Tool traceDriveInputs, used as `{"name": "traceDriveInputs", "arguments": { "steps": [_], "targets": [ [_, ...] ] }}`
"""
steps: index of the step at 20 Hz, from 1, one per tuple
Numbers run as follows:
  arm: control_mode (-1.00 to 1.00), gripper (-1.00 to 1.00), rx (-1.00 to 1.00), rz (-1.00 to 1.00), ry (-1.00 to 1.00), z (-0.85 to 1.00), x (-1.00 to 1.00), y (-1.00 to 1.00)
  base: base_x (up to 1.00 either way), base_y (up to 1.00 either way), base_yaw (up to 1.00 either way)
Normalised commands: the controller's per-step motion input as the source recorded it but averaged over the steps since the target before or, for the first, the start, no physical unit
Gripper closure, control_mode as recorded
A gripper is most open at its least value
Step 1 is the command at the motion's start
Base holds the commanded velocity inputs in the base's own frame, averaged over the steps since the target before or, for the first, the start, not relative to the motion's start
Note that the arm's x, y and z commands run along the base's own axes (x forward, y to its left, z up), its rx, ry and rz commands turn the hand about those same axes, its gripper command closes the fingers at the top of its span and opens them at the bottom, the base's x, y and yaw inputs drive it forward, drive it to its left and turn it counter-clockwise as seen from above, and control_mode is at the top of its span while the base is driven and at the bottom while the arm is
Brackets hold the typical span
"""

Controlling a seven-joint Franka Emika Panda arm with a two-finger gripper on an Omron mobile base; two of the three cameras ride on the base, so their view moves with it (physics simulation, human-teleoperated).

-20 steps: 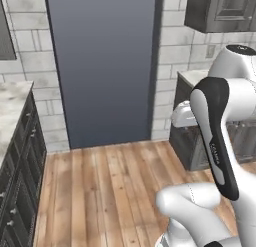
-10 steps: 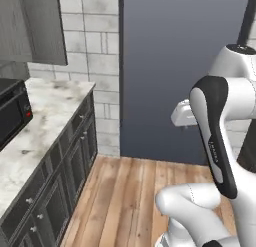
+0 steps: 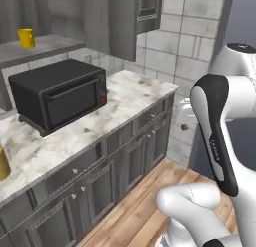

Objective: There is a tray on the dining counter. Grab the cup, mug, and pitcher and place them on the tray. The pitcher may be placed next to the tray if it cannot fit the tray.

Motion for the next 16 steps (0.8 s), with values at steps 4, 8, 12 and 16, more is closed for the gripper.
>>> {"name": "traceDriveInputs", "arguments": {
  "steps": [4, 8, 12, 16],
  "targets": [
    [1.00, -1.00, 0.00, 0.00, 0.00, 0.00, 0.00, 0.00, 0.04, 0.00, 0.91],
    [1.00, -1.00, 0.00, 0.00, 0.00, 0.00, 0.00, 0.00, 0.00, 0.01, 0.92],
    [1.00, -1.00, 0.00, 0.00, 0.00, 0.00, 0.00, 0.00, 0.08, -0.04, 0.82],
    [1.00, -1.00, 0.00, 0.00, 0.00, 0.00, 0.00, 0.00, 0.36, -0.39, 0.50]
  ]
}}
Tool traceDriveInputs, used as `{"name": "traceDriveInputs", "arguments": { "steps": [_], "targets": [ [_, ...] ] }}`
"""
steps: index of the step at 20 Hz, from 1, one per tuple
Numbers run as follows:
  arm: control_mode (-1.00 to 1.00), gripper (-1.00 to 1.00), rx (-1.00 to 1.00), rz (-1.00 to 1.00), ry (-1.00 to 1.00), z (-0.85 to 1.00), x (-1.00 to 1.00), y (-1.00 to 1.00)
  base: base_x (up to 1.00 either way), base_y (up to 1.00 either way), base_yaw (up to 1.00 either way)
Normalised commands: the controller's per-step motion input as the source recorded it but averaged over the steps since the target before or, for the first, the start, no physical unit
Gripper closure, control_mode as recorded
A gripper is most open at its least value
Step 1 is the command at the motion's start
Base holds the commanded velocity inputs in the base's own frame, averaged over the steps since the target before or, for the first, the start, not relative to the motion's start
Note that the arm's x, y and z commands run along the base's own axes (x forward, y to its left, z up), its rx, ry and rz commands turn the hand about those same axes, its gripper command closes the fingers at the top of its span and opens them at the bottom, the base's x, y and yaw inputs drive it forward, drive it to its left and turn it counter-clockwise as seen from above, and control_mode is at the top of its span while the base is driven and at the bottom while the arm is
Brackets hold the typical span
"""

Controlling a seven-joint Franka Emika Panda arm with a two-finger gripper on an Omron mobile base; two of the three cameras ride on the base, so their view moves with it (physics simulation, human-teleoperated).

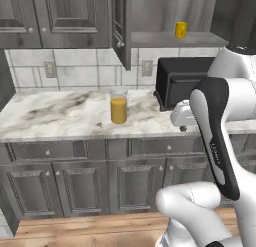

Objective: There is a tray on the dining counter. Grab the cup, mug, and pitcher and place them on the tray. The pitcher may be placed next to the tray if it cannot fit the tray.

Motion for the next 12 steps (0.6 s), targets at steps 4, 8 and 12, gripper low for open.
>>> {"name": "traceDriveInputs", "arguments": {
  "steps": [4, 8, 12],
  "targets": [
    [1.00, -1.00, 0.00, 0.00, 0.00, 0.00, 0.00, 0.00, 0.54, -0.47, 0.19],
    [1.00, -1.00, 0.00, 0.00, 0.00, 0.00, 0.00, 0.00, 0.35, -0.59, 0.14],
    [1.00, -1.00, 0.00, 0.00, 0.00, 0.00, 0.00, 0.00, 0.29, -0.49, 0.09]
  ]
}}
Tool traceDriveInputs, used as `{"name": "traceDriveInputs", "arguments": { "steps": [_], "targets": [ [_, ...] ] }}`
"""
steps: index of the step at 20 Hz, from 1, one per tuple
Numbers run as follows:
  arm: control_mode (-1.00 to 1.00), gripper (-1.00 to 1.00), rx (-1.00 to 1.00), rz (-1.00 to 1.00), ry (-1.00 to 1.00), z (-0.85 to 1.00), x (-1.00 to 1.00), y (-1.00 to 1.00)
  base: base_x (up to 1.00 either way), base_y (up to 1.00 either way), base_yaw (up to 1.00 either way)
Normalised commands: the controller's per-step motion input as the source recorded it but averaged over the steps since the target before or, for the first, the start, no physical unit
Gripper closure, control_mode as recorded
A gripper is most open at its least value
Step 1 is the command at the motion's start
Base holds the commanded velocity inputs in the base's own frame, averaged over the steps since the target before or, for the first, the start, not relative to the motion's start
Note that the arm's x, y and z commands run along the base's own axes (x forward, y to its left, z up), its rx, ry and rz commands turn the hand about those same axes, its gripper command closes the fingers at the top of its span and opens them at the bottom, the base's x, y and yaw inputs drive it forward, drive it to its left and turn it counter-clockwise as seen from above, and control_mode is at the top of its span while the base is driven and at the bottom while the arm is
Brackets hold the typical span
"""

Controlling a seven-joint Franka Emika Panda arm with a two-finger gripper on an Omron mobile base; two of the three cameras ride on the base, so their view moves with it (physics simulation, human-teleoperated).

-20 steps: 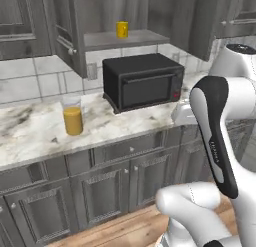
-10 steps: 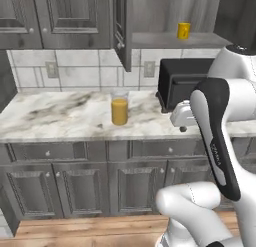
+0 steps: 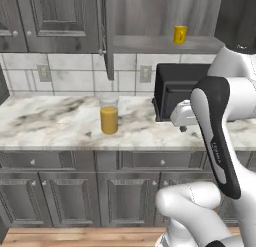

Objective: There is a tray on the dining counter. Grab the cup, mug, and pitcher and place them on the tray. The pitcher may be placed next to the tray if it cannot fit the tray.

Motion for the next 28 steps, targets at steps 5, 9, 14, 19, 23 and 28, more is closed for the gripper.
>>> {"name": "traceDriveInputs", "arguments": {
  "steps": [5, 9, 14, 19, 23, 28],
  "targets": [
    [1.00, -1.00, 0.00, 0.00, 0.00, 0.00, 0.00, 0.00, 0.36, -0.22, 0.01],
    [1.00, -1.00, 0.00, 0.00, 0.00, 0.00, 0.00, 0.00, 0.48, 0.04, 0.00],
    [1.00, -1.00, 0.00, 0.00, 0.00, 0.00, 0.00, 0.00, 0.54, 0.52, 0.01],
    [1.00, -1.00, 0.00, 0.00, 0.00, 0.00, 0.00, 0.00, 0.30, 0.54, 0.00],
    [1.00, -1.00, 0.00, 0.00, 0.00, 0.00, 0.00, 0.00, 0.30, 0.49, 0.00],
    [1.00, -1.00, 0.00, 0.00, 0.00, 0.00, 0.00, 0.00, 0.46, -0.15, 0.00]
  ]
}}
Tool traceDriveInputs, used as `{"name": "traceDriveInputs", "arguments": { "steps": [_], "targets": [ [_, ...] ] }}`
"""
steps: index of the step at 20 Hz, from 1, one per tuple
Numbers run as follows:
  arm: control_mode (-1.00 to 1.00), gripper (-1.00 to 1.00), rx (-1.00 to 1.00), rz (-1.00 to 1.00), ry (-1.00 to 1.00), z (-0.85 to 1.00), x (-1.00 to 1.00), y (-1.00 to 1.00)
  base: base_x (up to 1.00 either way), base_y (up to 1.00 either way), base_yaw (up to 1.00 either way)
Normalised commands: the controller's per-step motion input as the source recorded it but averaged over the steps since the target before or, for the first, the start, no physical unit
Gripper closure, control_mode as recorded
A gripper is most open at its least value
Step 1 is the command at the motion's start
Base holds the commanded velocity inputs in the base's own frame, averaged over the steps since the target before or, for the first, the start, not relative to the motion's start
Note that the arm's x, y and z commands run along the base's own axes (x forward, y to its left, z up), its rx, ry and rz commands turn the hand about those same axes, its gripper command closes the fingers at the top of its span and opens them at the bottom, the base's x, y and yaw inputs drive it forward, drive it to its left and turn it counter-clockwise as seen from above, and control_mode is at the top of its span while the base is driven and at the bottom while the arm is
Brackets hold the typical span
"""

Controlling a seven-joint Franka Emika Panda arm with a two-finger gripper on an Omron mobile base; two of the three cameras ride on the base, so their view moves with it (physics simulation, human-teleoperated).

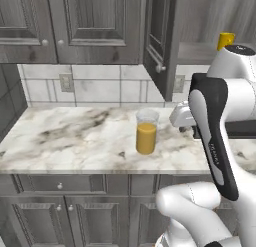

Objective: There is a tray on the dining counter. Grab the cup, mug, and pitcher and place them on the tray. The pitcher may be placed next to the tray if it cannot fit the tray.

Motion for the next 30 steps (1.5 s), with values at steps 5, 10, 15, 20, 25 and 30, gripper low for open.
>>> {"name": "traceDriveInputs", "arguments": {
  "steps": [5, 10, 15, 20, 25, 30],
  "targets": [
    [1.00, -1.00, 0.00, 0.00, 0.00, 0.00, 0.00, 0.00, 0.09, -0.60, 0.00],
    [1.00, -1.00, 0.00, 0.00, 0.00, 0.00, 0.00, 0.00, -0.15, -0.69, 0.00],
    [1.00, -1.00, 0.00, 0.00, 0.00, 0.00, 0.00, 0.00, 0.08, -0.22, 0.00],
    [1.00, -1.00, 0.00, 0.00, 0.00, 0.00, 0.00, 0.00, 0.25, 0.21, 0.00],
    [1.00, -1.00, 0.00, 0.00, 0.00, 0.00, 0.00, 0.00, 0.42, 0.18, 0.00],
    [1.00, -1.00, 0.00, 0.00, 0.00, 0.00, 0.00, 0.00, 0.49, 0.03, 0.00]
  ]
}}
